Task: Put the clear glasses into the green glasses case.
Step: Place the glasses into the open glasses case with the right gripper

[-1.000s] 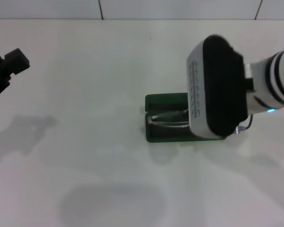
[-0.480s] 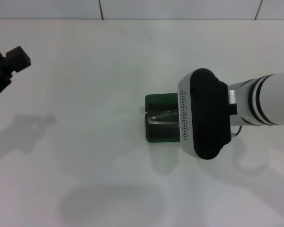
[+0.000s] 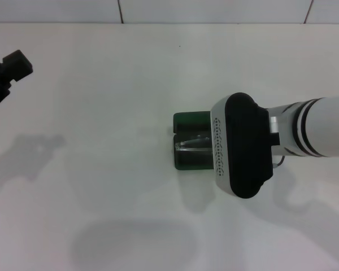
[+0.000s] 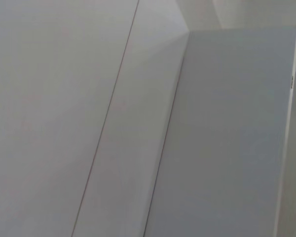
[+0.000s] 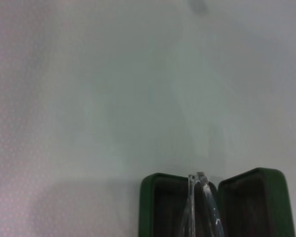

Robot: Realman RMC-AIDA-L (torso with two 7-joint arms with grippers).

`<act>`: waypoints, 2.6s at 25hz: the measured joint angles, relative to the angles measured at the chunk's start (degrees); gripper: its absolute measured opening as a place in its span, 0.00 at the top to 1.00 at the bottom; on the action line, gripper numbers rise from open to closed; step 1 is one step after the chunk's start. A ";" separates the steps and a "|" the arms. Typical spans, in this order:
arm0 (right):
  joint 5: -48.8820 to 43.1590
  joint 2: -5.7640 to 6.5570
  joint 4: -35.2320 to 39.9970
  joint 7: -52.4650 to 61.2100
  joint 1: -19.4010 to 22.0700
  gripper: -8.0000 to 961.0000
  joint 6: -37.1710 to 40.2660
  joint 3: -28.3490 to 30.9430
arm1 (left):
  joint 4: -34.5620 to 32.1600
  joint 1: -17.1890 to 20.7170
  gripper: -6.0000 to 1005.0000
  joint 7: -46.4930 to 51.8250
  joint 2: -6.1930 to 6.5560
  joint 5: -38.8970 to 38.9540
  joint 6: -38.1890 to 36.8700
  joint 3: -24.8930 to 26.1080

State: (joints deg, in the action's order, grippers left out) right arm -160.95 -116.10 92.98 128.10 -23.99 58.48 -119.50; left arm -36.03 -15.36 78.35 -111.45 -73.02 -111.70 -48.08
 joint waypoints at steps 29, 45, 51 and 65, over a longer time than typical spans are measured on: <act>-2.38 0.05 -4.25 -0.04 0.79 0.91 -5.42 -2.28 | 0.00 0.36 0.95 0.38 0.24 -0.07 0.17 1.32; -2.94 -0.09 -4.23 -0.02 0.88 0.90 -5.81 -2.31 | 0.00 0.43 0.95 0.40 0.10 -0.11 0.19 1.33; -3.05 0.03 -4.23 -0.05 0.86 0.90 -5.80 -2.37 | 0.00 0.42 0.95 0.40 0.08 -0.11 0.25 1.33; -3.18 0.09 -4.17 -0.17 0.75 0.90 -5.11 -2.61 | 0.00 0.06 0.95 0.49 0.10 -0.11 0.44 1.33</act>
State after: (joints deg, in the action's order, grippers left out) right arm -164.13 -116.01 88.81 127.93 -23.24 53.36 -122.11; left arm -36.03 -15.30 78.84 -111.35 -73.13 -111.26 -46.76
